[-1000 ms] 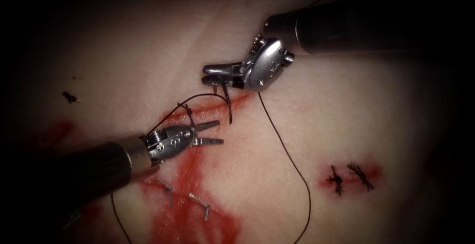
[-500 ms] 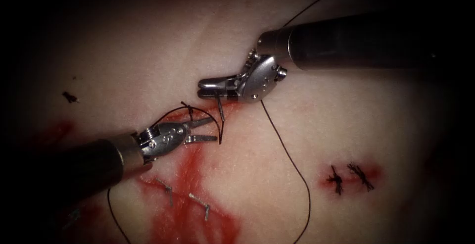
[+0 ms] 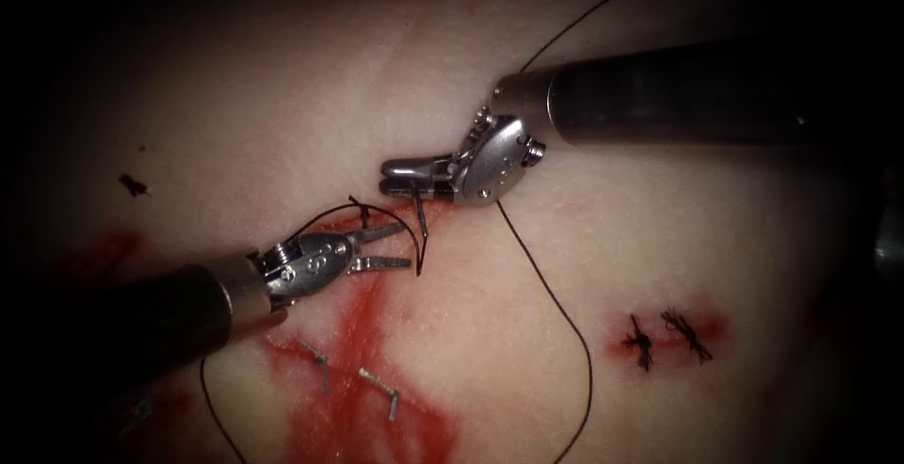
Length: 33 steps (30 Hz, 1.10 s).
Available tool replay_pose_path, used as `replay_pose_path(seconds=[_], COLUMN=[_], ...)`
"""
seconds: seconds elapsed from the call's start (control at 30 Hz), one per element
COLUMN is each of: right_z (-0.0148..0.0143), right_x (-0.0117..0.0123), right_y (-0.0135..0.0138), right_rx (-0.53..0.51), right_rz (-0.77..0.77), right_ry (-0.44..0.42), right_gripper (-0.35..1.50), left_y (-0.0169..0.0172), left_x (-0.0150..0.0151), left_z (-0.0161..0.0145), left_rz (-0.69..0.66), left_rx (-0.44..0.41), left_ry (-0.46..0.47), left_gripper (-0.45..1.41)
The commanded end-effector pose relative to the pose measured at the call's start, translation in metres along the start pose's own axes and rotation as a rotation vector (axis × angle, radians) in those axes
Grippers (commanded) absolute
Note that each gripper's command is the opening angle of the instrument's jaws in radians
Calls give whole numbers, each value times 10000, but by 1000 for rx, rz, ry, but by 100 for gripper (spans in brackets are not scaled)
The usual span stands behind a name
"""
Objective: Wound Closure
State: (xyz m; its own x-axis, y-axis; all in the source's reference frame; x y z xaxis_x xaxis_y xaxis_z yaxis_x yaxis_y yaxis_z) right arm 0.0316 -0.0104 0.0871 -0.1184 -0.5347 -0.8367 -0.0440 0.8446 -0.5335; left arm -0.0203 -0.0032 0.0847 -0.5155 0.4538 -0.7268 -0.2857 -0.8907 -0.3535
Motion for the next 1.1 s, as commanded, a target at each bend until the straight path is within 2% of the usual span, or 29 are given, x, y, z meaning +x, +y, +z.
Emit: replay_pose_path(seconds=[0.03, 0.43, 0.5, 0.7, 1.1], right_z=[5, -5, -8, -18, -22], right_x=[-6, -13, -17, -25, -22], right_y=[-9, -56, -60, -70, -73], right_rx=[6, 96, 107, 110, 147], right_rz=[8, 87, 116, 139, 165], right_ry=[0, -40, -83, -162, -147], right_gripper=[-35, -35, -35, -35, -35], left_y=[-1, -2, -3, -3, -4], left_x=[-2, -4, -4, -4, -4], left_z=[8, 6, 6, 5, 4], left_rz=[1, 2, 3, 3, 3], left_rx=[-1, 5, 4, 9, 14], left_ry=[1, -1, -1, -2, -3], left_gripper=[34, 34, 34, 32, 30])
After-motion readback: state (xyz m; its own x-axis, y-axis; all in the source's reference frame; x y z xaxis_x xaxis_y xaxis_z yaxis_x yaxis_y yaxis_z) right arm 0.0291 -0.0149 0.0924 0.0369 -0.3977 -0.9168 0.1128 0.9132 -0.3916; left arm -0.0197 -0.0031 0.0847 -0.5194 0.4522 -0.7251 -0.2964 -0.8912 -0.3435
